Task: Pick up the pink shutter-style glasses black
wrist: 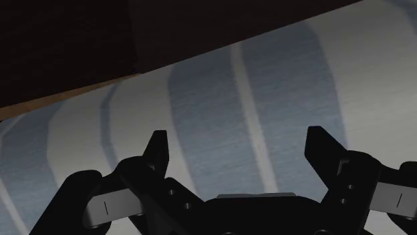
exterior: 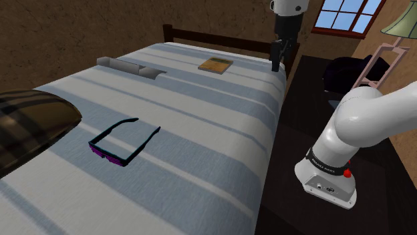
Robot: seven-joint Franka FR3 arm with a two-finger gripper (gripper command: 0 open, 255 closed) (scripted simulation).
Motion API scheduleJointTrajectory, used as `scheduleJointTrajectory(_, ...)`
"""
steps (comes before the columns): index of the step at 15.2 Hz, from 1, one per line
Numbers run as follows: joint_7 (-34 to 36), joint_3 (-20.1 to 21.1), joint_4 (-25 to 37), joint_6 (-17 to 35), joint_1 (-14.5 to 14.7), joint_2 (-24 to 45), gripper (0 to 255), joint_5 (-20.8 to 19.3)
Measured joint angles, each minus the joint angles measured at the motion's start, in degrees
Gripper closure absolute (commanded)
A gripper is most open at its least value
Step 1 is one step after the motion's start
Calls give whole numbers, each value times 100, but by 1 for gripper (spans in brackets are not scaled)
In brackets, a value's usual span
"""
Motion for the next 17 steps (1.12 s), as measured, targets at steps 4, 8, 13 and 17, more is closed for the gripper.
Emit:
scheduleJointTrajectory(4,205,218,27,198,115,211,0,183)
scheduleJointTrajectory(8,596,641,179,509,322,627,0,503)
scheduleJointTrajectory(13,1032,1124,541,918,507,1315,0,766)
scheduleJointTrajectory(17,1395,1516,885,1265,615,1939,0,874)
